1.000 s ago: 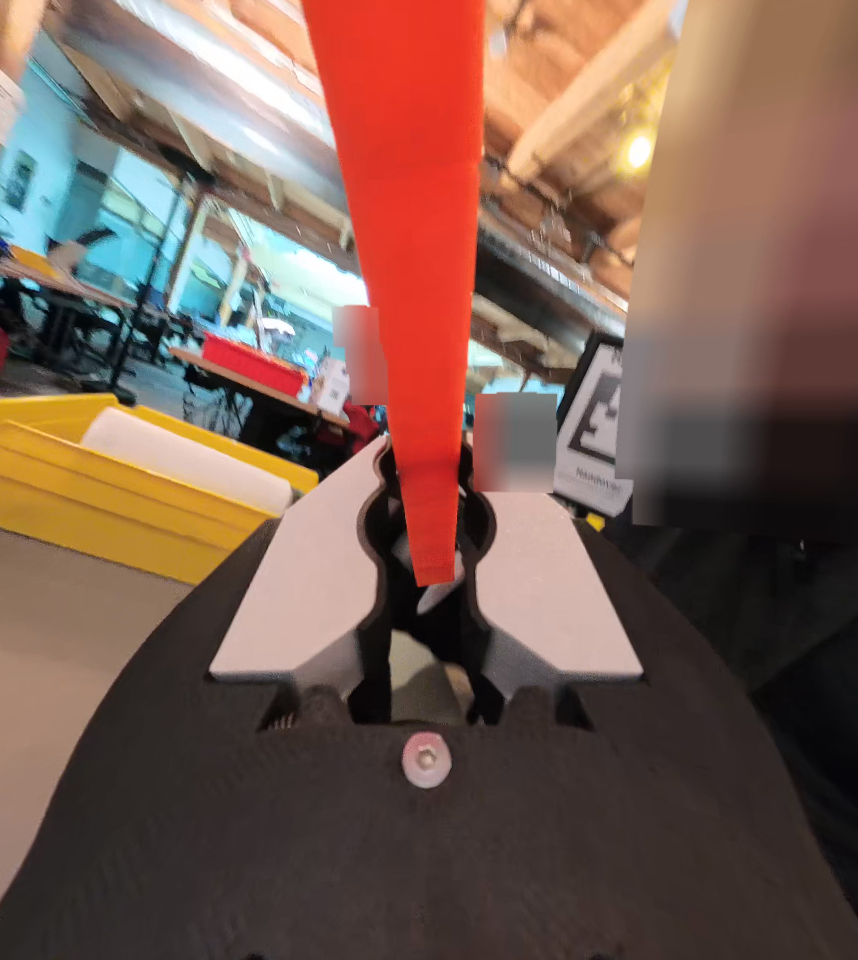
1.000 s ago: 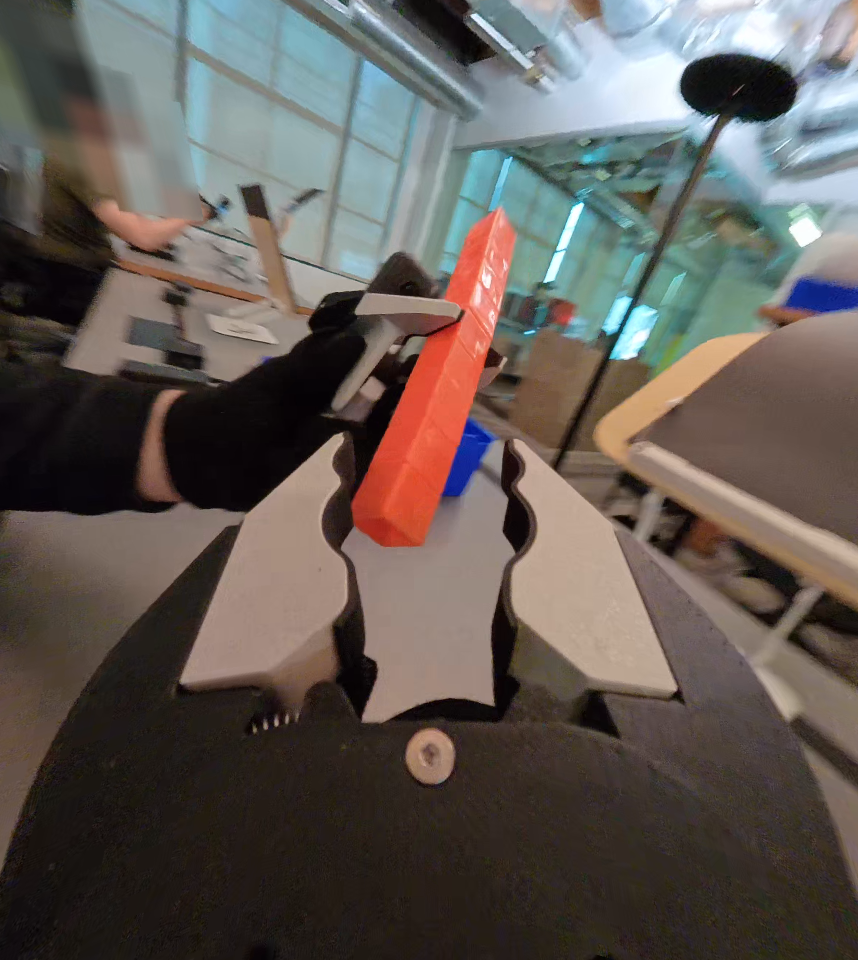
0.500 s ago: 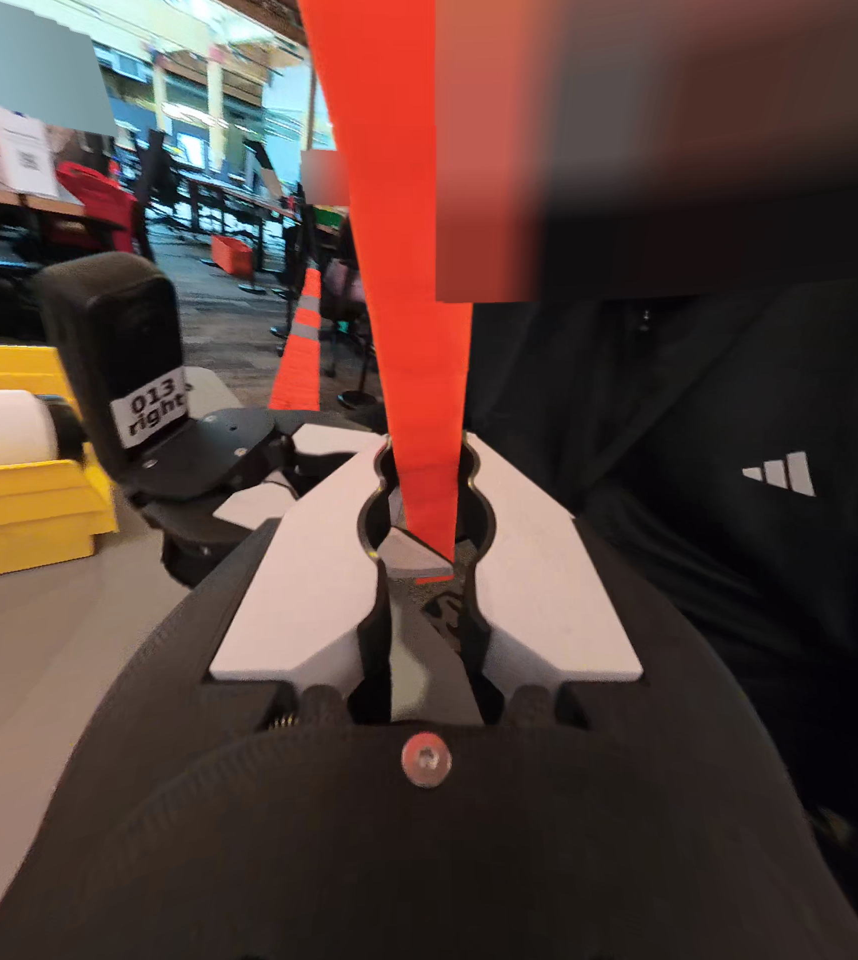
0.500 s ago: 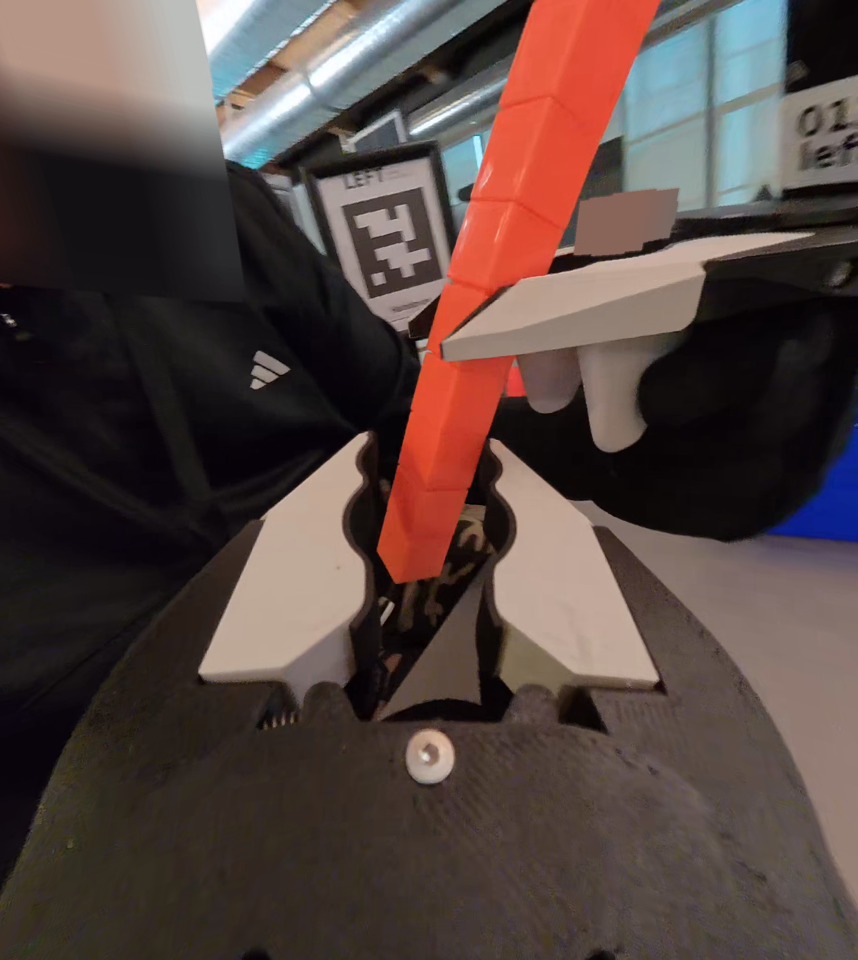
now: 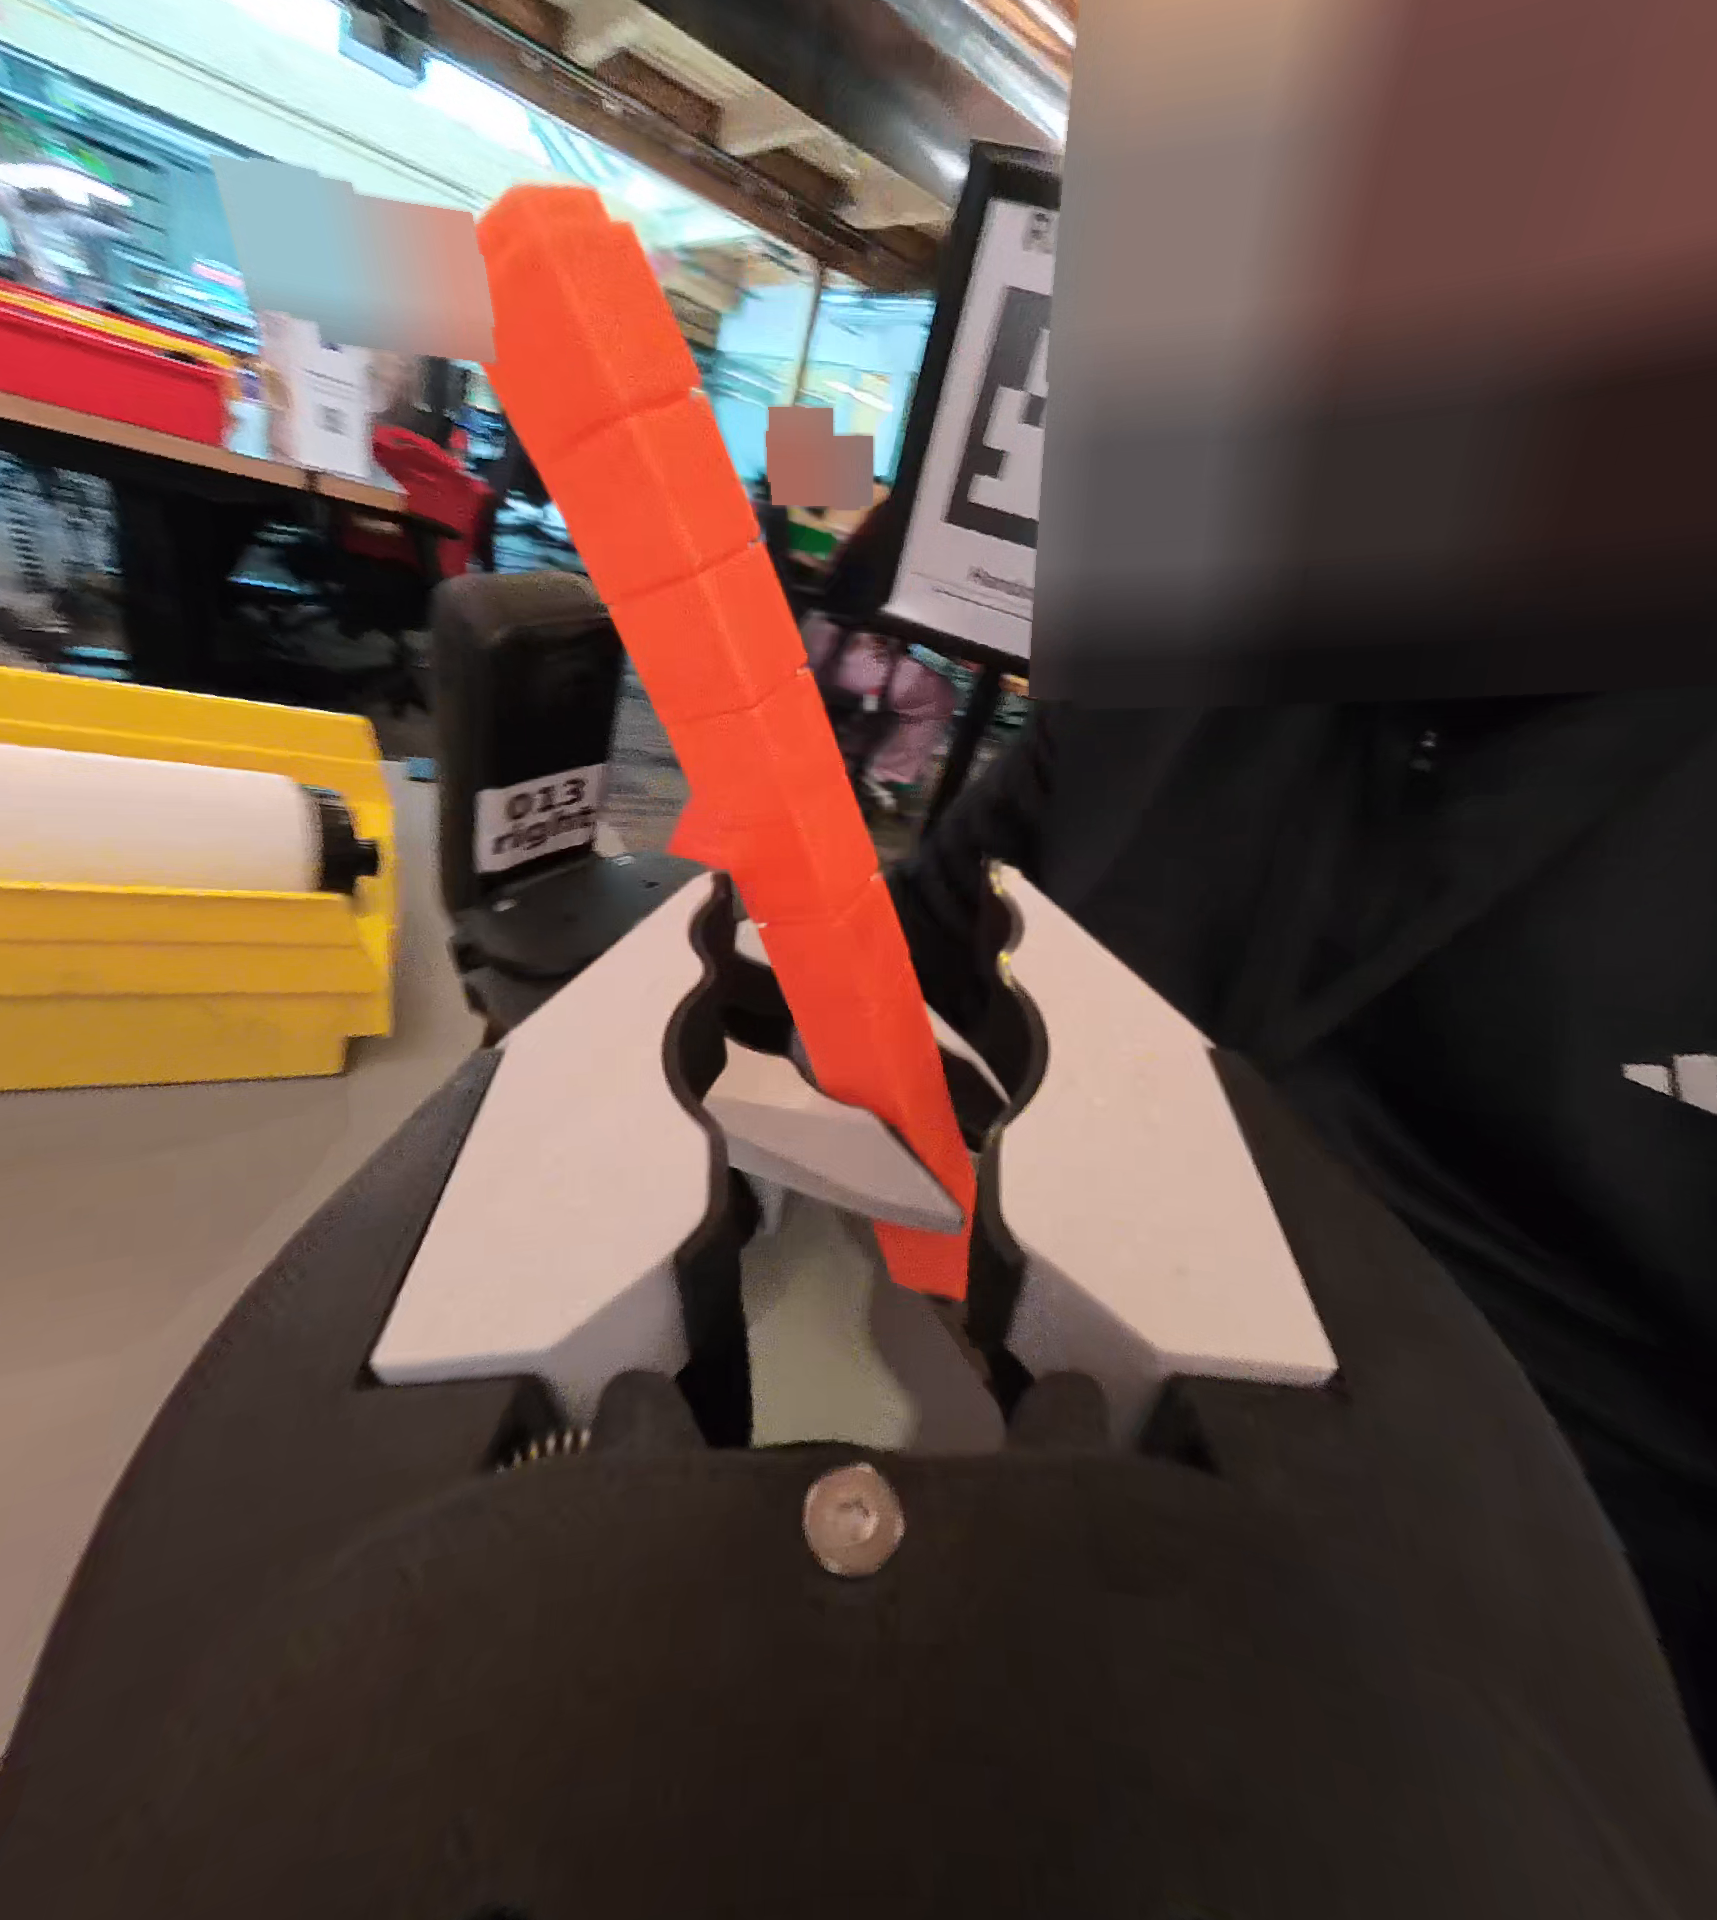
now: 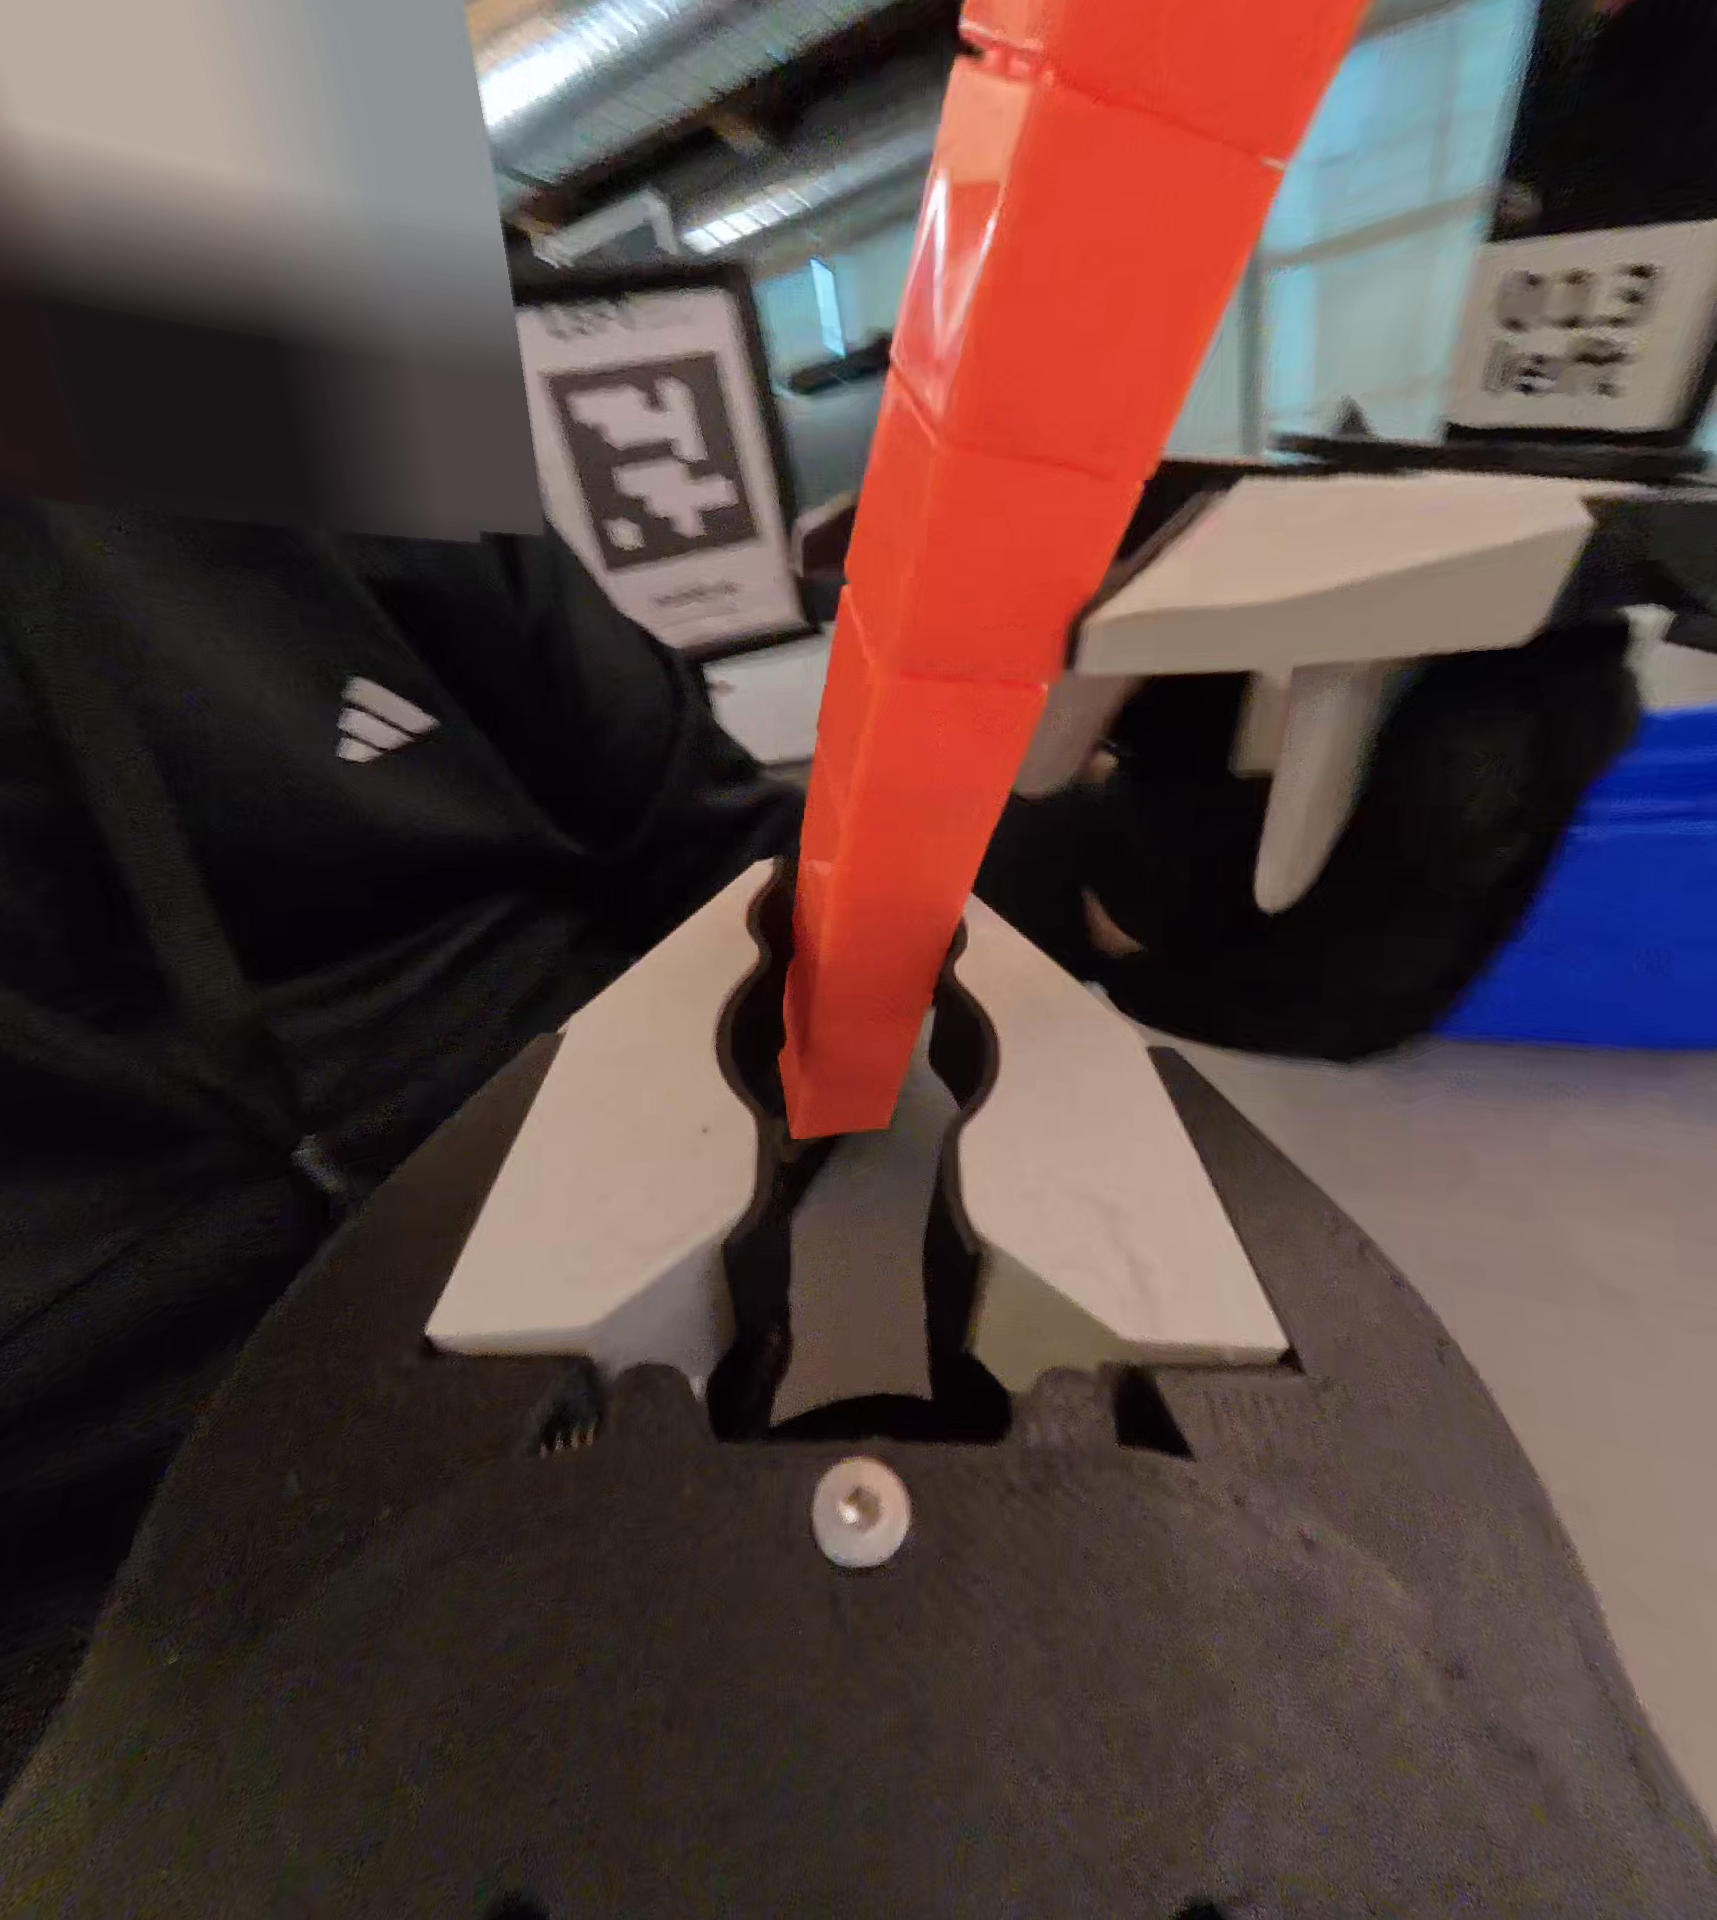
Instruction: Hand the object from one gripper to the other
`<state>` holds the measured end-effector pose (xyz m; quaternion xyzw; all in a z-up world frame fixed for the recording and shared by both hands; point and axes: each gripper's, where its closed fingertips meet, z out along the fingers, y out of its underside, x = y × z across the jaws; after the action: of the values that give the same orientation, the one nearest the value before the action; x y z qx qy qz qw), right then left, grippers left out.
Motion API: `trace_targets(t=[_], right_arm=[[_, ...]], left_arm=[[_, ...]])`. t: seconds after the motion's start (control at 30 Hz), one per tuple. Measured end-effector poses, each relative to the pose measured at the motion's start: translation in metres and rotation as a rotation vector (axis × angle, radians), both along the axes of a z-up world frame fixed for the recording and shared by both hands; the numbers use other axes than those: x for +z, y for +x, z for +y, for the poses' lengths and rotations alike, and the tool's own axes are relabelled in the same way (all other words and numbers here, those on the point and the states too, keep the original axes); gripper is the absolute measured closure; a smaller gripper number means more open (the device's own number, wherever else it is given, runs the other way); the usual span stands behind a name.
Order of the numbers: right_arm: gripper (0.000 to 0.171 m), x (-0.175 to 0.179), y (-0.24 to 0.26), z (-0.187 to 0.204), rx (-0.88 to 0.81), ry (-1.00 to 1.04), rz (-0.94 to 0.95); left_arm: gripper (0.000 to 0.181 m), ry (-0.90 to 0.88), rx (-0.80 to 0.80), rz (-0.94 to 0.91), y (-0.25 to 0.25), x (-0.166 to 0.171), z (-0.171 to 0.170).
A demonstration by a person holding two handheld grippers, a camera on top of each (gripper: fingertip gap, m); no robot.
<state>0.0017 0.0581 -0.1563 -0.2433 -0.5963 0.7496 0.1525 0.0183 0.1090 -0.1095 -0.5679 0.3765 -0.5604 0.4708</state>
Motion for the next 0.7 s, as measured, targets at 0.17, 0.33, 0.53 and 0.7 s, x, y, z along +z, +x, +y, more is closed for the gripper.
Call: trace_targets(t=[0.17, 0.33, 0.53, 0.7], right_arm=[[0.15, -0.012, -0.026, 0.043, -0.319, 0.075, -0.077], [0.15, -0.029, -0.043, 0.1, -0.71, 0.224, -0.146], [0.15, -0.044, -0.051, 0.124, -0.933, 0.369, -0.186], [0.15, -0.053, -0.053, 0.135, -1.089, 0.479, -0.217]], left_arm=[[0.124, 0.042, 0.292, 0.014, -0.021, 0.005, 0.026], [0.12, 0.132, 0.601, 0.172, -0.024, -0.004, 0.05], [0.124, 0.149, 0.908, 0.332, -0.028, -0.022, 0.084], [0.128, 0.158, 1.026, 0.393, -0.028, -0.028, 0.097]])
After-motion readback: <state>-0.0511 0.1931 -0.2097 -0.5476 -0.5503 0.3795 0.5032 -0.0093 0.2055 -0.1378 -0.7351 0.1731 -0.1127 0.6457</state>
